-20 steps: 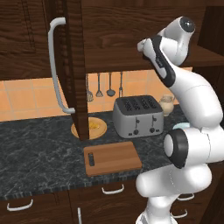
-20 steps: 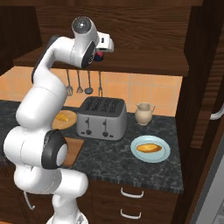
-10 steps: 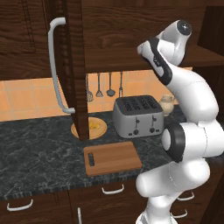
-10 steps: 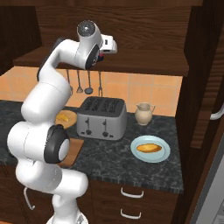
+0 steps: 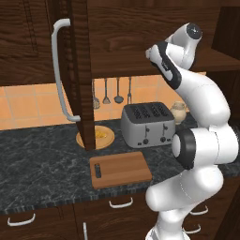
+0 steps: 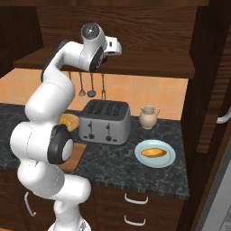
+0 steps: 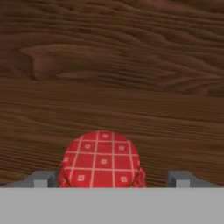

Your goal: From the different types of pastries on the counter, select a croissant and place it on the cutting board. Then retrieve a jar of jam from the cabinet and place it alongside the croissant on the cutting board.

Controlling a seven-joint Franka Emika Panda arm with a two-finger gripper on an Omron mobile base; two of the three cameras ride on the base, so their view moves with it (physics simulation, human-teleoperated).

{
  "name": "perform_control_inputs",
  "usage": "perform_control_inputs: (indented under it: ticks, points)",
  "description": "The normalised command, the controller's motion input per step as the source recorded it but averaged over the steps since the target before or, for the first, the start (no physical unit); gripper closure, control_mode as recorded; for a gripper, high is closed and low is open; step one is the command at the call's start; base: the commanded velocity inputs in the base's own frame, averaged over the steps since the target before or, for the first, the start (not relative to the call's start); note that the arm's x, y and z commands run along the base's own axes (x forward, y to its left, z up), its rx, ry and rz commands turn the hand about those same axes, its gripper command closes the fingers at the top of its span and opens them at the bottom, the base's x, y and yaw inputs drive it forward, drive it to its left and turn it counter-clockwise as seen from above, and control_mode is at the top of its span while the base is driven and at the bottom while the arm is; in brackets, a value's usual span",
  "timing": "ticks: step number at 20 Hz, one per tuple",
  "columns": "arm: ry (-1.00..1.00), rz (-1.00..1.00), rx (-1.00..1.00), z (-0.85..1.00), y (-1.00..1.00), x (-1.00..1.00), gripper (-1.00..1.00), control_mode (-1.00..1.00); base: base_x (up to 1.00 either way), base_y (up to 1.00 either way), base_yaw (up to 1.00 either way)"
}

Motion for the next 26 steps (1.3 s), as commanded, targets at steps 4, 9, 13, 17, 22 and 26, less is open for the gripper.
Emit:
perform_control_inputs:
  ticks: [4,9,13,17,22,26]
  points:
    - [0.0,0.0,0.0,0.0,0.0,0.0,1.0,-1.0,0.0,0.0,0.0]
    - [0.02,-0.01,0.0,0.0,0.07,-0.13,1.0,-1.0,0.0,0.0,0.0]
    - [0.02,-0.05,0.0,0.25,0.08,-0.25,1.0,-1.0,0.0,0.0,0.0]
    - [0.0,-0.07,0.0,0.18,0.02,-0.36,1.0,-1.0,0.0,0.0,0.0]
    - [-0.07,-0.02,0.01,-0.14,0.06,-0.89,1.0,-1.0,0.0,0.0,0.0]
    - [-0.11,0.0,0.0,-0.24,0.17,-1.0,1.0,-1.0,0.0,0.0,0.0]
